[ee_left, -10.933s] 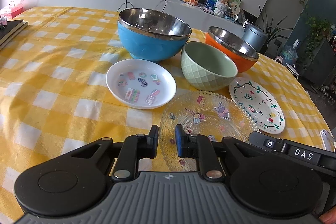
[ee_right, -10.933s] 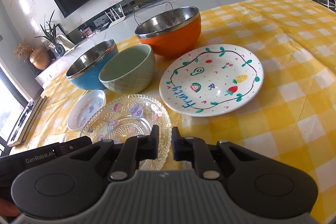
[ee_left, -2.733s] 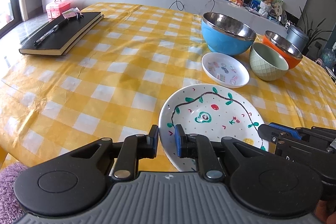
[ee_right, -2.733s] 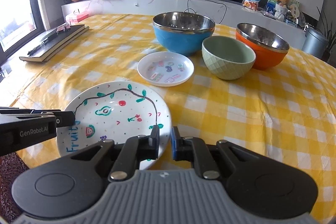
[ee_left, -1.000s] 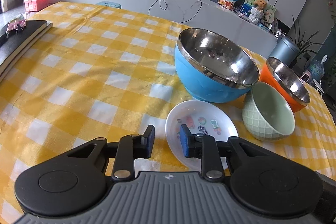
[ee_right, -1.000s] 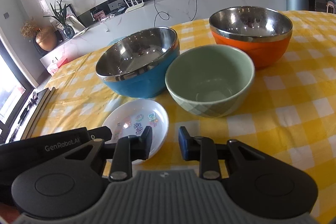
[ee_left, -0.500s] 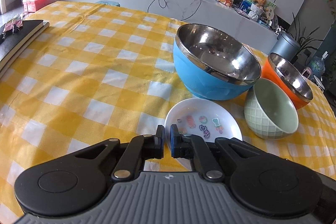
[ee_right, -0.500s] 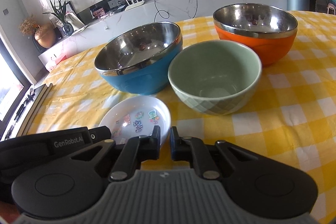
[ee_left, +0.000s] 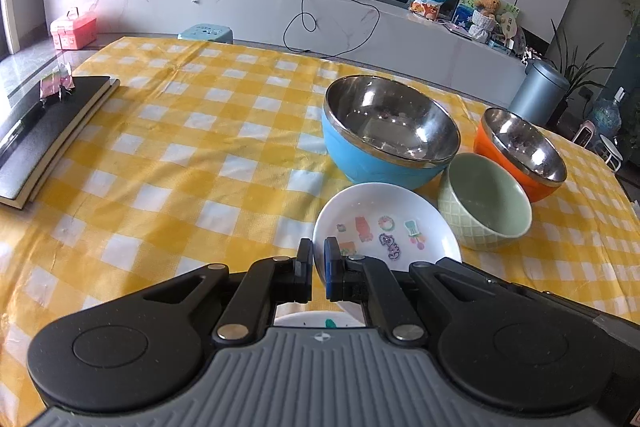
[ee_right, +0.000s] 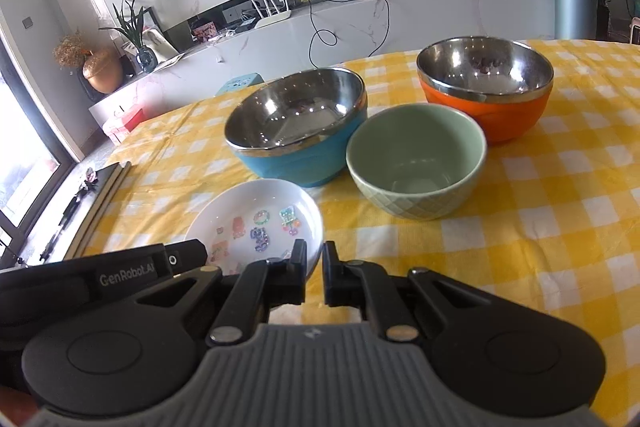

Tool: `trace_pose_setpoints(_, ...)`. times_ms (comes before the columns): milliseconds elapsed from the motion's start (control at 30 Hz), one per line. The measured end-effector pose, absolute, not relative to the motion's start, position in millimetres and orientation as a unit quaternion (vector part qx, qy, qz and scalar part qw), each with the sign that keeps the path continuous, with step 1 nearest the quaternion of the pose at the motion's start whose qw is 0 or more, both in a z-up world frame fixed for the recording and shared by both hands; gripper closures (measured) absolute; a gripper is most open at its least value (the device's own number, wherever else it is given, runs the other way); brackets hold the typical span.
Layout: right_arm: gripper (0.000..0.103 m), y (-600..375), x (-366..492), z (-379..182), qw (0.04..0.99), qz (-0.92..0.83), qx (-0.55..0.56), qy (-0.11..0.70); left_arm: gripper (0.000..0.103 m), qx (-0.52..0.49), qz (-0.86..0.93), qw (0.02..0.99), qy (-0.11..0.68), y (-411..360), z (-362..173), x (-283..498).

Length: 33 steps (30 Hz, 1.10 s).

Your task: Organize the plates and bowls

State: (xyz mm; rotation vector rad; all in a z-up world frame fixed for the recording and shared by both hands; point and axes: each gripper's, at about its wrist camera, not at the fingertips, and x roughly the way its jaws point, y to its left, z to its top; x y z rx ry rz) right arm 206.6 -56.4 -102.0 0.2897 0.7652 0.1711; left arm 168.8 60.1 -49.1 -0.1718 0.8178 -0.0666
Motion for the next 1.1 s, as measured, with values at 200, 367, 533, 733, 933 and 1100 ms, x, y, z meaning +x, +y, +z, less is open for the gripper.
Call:
trace_pose_setpoints(200, 0.098, -61.9, 187.4, -90.7, 0.897, 0.106, 0.155, 0.400, 0.097, -0.065, -0.039, 0.904, 0.421, 61.7, -36.2, 147.8)
trace_pose_setpoints(367, 0.098, -65.9, 171.6, -90.3, 0.869, 0.133, 0.170, 0.446, 0.097, -0.054, -0.041, 0.886, 0.459, 67.3, -36.4, 130.2)
trace_pose_setpoints(533, 0.098, -63.6, 161.5, -95.3, 0.847, 0.156, 0.174, 0.478, 0.097, -0.056, -0.042, 0.870, 0.489, 76.3, -40.3, 116.1)
trace_pose_setpoints(733, 0.098, -59.4, 154.6, -99.4, 0.828, 0.173, 0.166, 0.507, 0.097, -0.027, -0.043, 0.861, 0.506, 73.6, -41.2, 103.1)
trace_pose_setpoints(933, 0.098, -57.0, 151.0, -103.6, 0.822, 0.174, 0.162, 0.518, 0.096, -0.004, -0.043, 0.857, 0.513, 68.6, -44.1, 97.3)
trace_pose_setpoints(1100, 0.098, -50.6, 151.2, -106.7, 0.825, 0.167, 0.148, 0.519, 0.096, -0.010, -0.039, 0.855, 0.517, 70.9, -49.2, 99.5)
